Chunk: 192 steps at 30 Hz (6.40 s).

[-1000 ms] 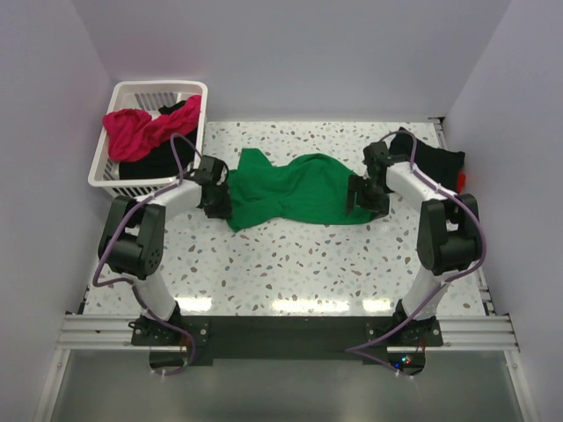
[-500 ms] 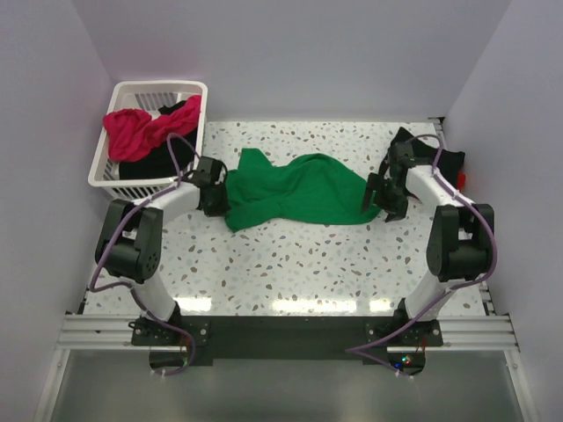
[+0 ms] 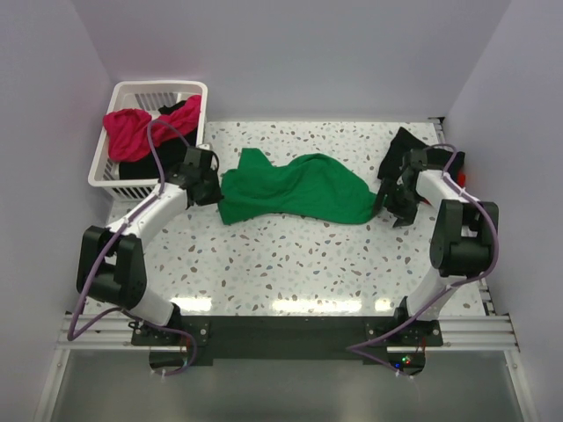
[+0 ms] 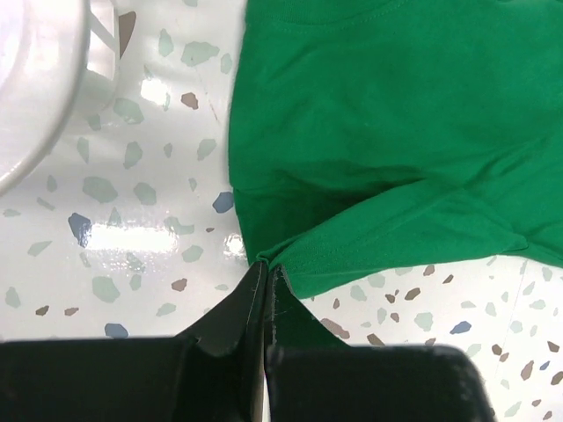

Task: Fold and stack the t-shirts
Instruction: Flatten the tshirt out

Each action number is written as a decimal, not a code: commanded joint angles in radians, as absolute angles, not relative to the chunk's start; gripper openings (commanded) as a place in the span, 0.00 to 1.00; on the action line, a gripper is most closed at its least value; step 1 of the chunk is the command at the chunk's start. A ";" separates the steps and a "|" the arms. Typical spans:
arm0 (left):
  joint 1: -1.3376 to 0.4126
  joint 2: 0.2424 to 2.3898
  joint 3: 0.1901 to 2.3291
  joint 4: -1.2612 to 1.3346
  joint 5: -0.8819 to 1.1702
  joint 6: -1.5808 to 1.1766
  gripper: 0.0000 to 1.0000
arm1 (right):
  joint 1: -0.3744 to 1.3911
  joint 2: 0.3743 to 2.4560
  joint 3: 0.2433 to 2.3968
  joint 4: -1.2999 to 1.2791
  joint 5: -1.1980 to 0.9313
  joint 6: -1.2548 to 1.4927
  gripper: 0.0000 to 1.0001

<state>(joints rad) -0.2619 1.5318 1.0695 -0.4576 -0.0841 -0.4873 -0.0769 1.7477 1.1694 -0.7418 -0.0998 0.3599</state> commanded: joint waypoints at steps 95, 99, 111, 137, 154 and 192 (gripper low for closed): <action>-0.233 1.401 1.085 -0.511 -0.304 -0.416 0.00 | -0.137 1.598 1.118 -0.828 -0.373 0.314 0.57; -0.233 1.411 1.080 -0.503 -0.296 -0.416 0.00 | -0.060 1.591 1.037 -0.830 -0.321 0.304 0.55; -0.233 1.454 1.109 -0.488 -0.276 -0.414 0.00 | -0.017 1.618 0.962 -0.795 -0.207 0.316 0.45; -0.233 1.447 1.115 -0.483 -0.265 -0.417 0.00 | 0.028 1.738 0.907 -0.715 -0.282 0.296 0.20; -0.233 1.391 1.166 -0.393 -0.209 -0.417 0.00 | 0.005 1.641 1.234 -0.885 -0.364 0.313 0.00; -0.233 1.210 1.779 0.040 -0.040 -0.336 0.00 | -0.043 1.178 1.878 -0.525 0.110 0.299 0.00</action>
<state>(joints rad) -0.2394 1.1244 1.7302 0.0063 -0.1116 -0.3504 -0.0441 1.1313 1.8919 -0.5671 0.0540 0.3199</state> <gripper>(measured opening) 0.018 0.011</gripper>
